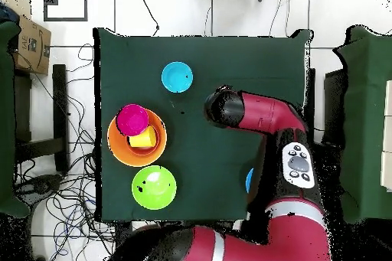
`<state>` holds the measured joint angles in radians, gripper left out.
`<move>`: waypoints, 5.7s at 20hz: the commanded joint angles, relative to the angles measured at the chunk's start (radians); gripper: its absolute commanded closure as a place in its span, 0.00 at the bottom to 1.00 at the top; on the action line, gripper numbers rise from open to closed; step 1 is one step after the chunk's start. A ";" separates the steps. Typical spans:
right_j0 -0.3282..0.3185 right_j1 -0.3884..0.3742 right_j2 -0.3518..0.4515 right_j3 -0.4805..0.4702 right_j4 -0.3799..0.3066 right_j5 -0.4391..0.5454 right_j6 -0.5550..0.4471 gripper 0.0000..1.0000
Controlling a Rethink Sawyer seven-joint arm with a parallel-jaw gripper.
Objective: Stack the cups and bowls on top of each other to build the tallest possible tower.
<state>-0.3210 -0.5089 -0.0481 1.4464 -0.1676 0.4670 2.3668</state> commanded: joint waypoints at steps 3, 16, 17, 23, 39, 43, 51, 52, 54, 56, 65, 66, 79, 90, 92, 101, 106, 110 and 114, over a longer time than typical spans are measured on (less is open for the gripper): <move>-0.043 -0.063 0.149 0.041 -0.094 0.076 -0.207 0.00; 0.005 -0.053 0.079 0.074 -0.091 0.048 -0.048 0.00; -0.002 -0.055 0.084 0.085 -0.082 0.048 -0.043 0.00; 0.004 -0.049 0.048 0.124 -0.037 0.041 0.047 0.00; 0.059 0.009 -0.122 0.246 0.117 -0.120 0.288 0.00; 0.068 0.065 -0.140 0.231 0.181 -0.160 0.309 0.00; 0.089 0.105 -0.170 0.175 0.272 -0.145 0.308 0.00; 0.093 0.107 -0.176 0.171 0.281 -0.140 0.310 0.00; 0.113 0.121 -0.198 0.153 0.297 -0.146 0.324 0.00; 0.120 0.127 -0.204 0.133 0.309 -0.141 0.316 0.00; 0.151 0.085 -0.230 0.126 0.365 -0.082 0.293 0.00; 0.155 0.081 -0.233 0.124 0.370 -0.076 0.292 0.00; 0.181 0.082 -0.302 -0.025 0.411 0.121 0.261 0.00; 0.185 0.100 -0.316 -0.085 0.434 0.165 0.269 0.00; 0.196 0.108 -0.320 -0.097 0.442 0.174 0.282 0.00; 0.236 0.178 -0.339 -0.128 0.496 0.128 0.337 0.00; 0.268 0.236 -0.361 -0.148 0.541 0.083 0.379 0.00; 0.278 0.258 -0.366 -0.141 0.569 0.052 0.376 0.00; 0.278 0.266 -0.368 -0.120 0.582 0.023 0.351 0.00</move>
<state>-0.0563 -0.3059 -0.4793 1.3301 0.3744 0.5127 2.5046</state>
